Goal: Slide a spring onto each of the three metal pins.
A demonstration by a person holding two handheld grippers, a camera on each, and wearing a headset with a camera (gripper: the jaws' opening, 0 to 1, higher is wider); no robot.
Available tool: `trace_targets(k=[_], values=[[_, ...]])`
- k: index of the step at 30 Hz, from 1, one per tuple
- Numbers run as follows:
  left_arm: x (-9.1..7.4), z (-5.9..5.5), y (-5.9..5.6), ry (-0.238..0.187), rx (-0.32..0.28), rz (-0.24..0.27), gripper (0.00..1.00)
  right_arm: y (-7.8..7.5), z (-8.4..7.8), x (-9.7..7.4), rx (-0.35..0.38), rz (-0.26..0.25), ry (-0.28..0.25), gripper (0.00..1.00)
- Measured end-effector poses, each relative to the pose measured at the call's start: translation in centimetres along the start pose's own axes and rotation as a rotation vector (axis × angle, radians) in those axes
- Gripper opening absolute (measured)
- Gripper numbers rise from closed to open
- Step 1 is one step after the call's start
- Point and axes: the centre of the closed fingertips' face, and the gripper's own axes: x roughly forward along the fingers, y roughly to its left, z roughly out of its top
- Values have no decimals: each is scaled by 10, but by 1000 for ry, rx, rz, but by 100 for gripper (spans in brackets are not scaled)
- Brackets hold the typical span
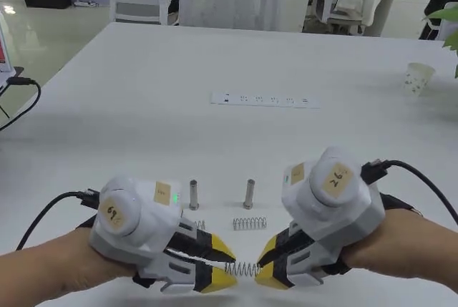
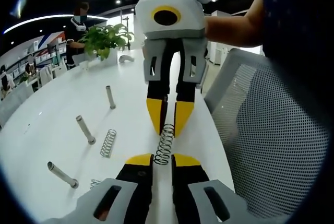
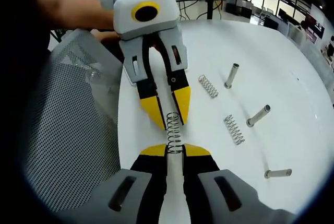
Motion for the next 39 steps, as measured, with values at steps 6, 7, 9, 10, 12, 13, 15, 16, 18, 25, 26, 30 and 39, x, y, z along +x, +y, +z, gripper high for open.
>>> trace_targets(k=[6,7,9,10,12,13,15,16,18,25,26,30,39], values=[[1,1,-1,7,19,1,3,1,0,-1,-2,3,1,8],[1,1,-1,8,19,0,3,2,0,-2,-2,4,1,8],[1,1,-3,10,24,-2,3,3,0,-3,-4,4,0,8],[1,0,-3,11,23,-2,3,3,1,-3,-5,4,-1,8],[1,1,-3,11,24,-1,3,3,2,-5,-7,1,-5,8],[1,1,-3,8,24,-1,3,3,3,-6,-8,1,-8,8],[1,2,-3,5,25,1,3,3,4,-8,-8,-3,-16,8],[0,2,-3,2,25,2,3,3,5,-9,-6,-3,-18,8],[0,2,-3,4,26,2,3,3,9,-12,3,0,-39,8],[0,2,-2,1,22,6,2,3,19,-17,-6,-7,-67,8],[0,2,-1,2,23,7,2,4,21,-18,-9,-7,-71,8],[0,2,-1,2,25,9,2,5,29,-20,-23,-10,-87,8],[1,4,-2,-5,25,7,2,7,40,-20,-47,-8,-102,8]])
